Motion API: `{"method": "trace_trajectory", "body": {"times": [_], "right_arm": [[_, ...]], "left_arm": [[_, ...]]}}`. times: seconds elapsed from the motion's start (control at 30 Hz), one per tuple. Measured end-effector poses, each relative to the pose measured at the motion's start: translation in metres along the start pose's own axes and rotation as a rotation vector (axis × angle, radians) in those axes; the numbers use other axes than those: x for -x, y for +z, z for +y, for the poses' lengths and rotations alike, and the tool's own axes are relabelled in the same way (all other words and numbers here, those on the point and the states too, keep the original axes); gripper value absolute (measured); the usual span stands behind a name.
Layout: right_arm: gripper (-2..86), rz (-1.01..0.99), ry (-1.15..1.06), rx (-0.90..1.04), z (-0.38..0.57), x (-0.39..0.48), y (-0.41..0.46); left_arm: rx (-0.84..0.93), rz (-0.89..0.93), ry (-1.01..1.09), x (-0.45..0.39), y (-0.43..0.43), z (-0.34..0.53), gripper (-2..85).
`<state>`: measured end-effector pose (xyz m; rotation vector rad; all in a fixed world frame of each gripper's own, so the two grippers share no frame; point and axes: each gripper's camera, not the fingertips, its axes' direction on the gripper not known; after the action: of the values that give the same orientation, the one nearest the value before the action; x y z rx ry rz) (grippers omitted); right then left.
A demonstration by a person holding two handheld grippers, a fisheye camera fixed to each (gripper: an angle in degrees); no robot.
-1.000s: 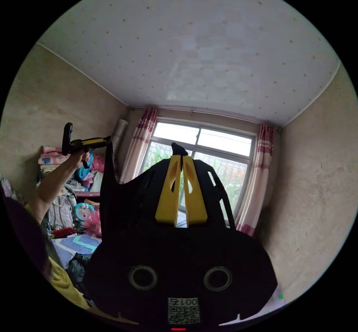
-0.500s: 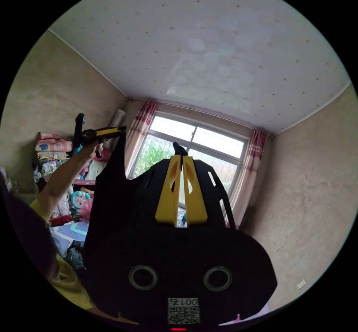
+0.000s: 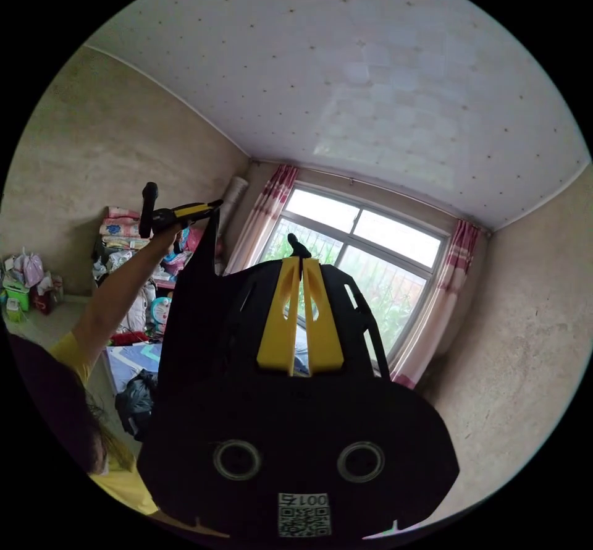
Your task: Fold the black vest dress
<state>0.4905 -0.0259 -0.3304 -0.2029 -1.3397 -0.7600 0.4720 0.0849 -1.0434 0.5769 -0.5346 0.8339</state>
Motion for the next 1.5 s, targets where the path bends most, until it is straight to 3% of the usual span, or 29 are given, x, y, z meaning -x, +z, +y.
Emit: {"method": "trace_trajectory", "body": {"times": [0.47,0.9,1.2,1.5], "right_arm": [[-0.1,-0.068,-0.02,-0.068,-0.038,0.033,0.041],[-0.1,-0.042,-0.028,-0.172,-0.108,0.024,0.042],[-0.1,0.038,0.041,-0.004,-0.078,-0.084,0.095],[-0.1,0.012,0.178,0.111,0.058,-0.253,0.148]], "left_arm": [[0.043,-0.039,0.048,0.015,0.026,0.026,-1.4],[-0.056,-0.083,0.111,0.012,0.084,0.003,-1.5],[-0.019,-0.084,0.168,-0.099,0.246,0.005,-1.5],[0.18,0.086,0.264,-0.324,0.472,0.093,-1.4]]}}
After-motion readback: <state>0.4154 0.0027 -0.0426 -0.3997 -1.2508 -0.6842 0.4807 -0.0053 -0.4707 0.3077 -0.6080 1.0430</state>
